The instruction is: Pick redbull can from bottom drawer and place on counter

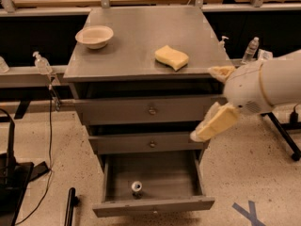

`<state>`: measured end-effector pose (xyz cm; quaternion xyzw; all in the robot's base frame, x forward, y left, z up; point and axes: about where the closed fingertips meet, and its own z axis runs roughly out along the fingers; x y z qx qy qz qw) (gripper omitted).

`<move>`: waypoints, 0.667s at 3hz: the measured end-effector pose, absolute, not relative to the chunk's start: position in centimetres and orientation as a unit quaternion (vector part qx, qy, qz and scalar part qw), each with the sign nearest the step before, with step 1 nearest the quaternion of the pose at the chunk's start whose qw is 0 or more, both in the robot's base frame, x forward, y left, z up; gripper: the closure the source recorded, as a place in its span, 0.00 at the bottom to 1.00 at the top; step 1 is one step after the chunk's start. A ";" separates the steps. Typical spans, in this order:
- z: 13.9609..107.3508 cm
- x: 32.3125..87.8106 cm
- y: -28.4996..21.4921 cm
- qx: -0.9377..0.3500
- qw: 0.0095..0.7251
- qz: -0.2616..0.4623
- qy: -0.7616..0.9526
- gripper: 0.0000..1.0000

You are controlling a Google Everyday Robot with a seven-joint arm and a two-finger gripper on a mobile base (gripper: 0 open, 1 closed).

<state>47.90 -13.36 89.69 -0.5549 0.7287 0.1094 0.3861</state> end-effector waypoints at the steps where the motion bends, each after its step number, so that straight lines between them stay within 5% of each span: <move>1: 86.6 53.4 -5.9 -0.516 0.450 0.205 0.700 0.00; 2: 86.2 58.1 -0.7 -0.491 0.511 0.233 0.666 0.00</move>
Offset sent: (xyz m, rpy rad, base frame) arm 0.1843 0.1736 -0.0302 0.5619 -0.2682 -0.0336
